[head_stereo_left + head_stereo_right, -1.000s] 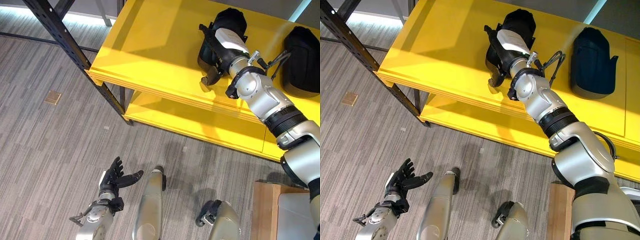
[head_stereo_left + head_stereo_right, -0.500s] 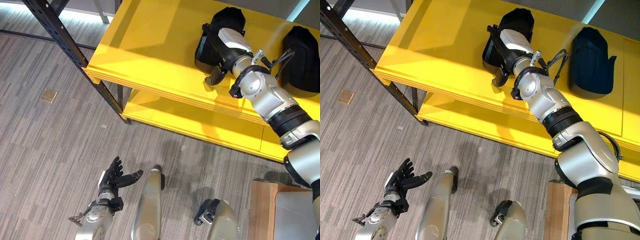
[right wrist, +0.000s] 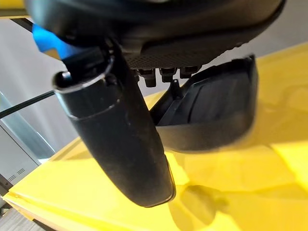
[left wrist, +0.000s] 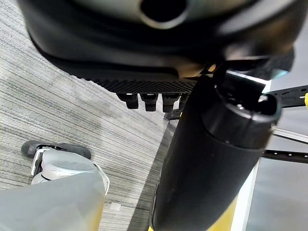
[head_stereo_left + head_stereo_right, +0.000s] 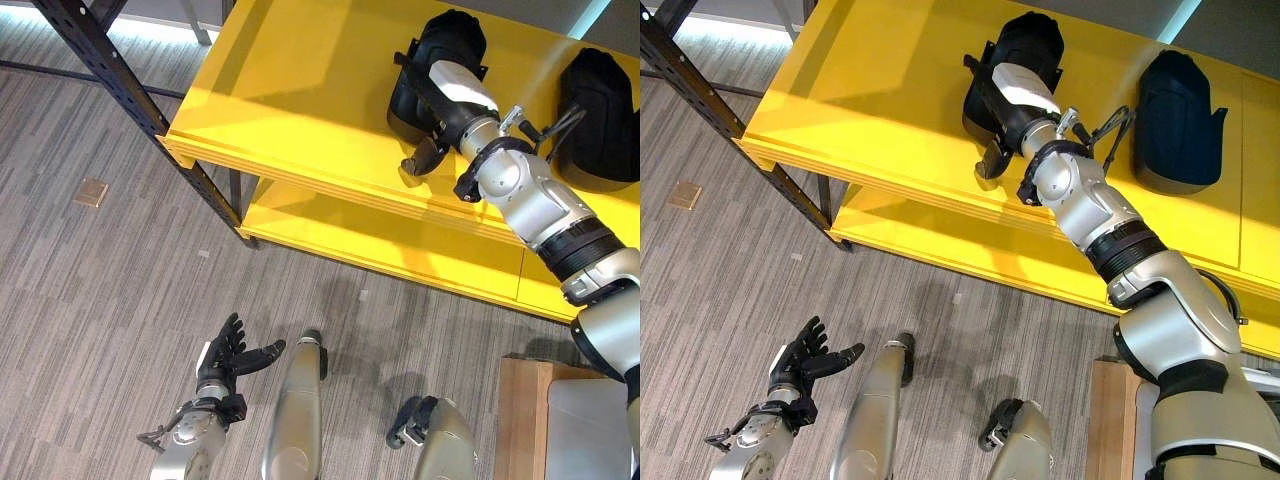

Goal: Move parts from the plastic box to the shelf.

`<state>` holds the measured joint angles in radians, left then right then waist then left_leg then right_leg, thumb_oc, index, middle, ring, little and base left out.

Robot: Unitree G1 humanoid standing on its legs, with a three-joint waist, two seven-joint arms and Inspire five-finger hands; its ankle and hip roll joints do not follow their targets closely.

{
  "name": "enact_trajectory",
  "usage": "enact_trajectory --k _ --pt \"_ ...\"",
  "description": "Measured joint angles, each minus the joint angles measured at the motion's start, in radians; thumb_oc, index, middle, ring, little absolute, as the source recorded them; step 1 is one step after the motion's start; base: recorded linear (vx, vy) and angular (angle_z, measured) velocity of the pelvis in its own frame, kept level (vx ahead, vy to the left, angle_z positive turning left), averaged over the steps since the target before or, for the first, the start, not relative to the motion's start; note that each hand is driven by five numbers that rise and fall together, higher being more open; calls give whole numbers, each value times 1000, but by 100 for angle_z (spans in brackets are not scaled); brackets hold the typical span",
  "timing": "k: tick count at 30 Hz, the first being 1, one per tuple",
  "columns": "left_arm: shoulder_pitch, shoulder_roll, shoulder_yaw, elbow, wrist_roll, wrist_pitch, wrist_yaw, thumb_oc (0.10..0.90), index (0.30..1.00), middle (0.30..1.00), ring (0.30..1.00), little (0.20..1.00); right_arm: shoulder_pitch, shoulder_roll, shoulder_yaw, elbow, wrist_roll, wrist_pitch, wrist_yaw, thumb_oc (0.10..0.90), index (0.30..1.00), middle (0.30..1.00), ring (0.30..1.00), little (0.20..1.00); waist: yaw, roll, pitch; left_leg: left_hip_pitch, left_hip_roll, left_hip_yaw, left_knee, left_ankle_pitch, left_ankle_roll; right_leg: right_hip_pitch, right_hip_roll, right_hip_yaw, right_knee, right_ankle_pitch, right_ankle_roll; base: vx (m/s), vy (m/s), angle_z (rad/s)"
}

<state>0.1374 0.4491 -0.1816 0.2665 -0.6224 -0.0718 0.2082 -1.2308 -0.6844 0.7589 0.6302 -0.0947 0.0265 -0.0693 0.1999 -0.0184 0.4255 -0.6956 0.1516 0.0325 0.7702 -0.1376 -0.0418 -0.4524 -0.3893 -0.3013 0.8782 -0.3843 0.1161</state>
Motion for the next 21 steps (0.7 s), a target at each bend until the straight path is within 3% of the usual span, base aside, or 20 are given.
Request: enact_trajectory --k 21 --pt "-1 0 0 2 0 1 0 900 1000 1000 1000 1000 128 -1 -103 -36 40 -9 4 900 1000 1000 1000 1000 -11 -2 2 -2 5 12 0 0 0 -21 1 21 10 3 0 -1 -2 -2"
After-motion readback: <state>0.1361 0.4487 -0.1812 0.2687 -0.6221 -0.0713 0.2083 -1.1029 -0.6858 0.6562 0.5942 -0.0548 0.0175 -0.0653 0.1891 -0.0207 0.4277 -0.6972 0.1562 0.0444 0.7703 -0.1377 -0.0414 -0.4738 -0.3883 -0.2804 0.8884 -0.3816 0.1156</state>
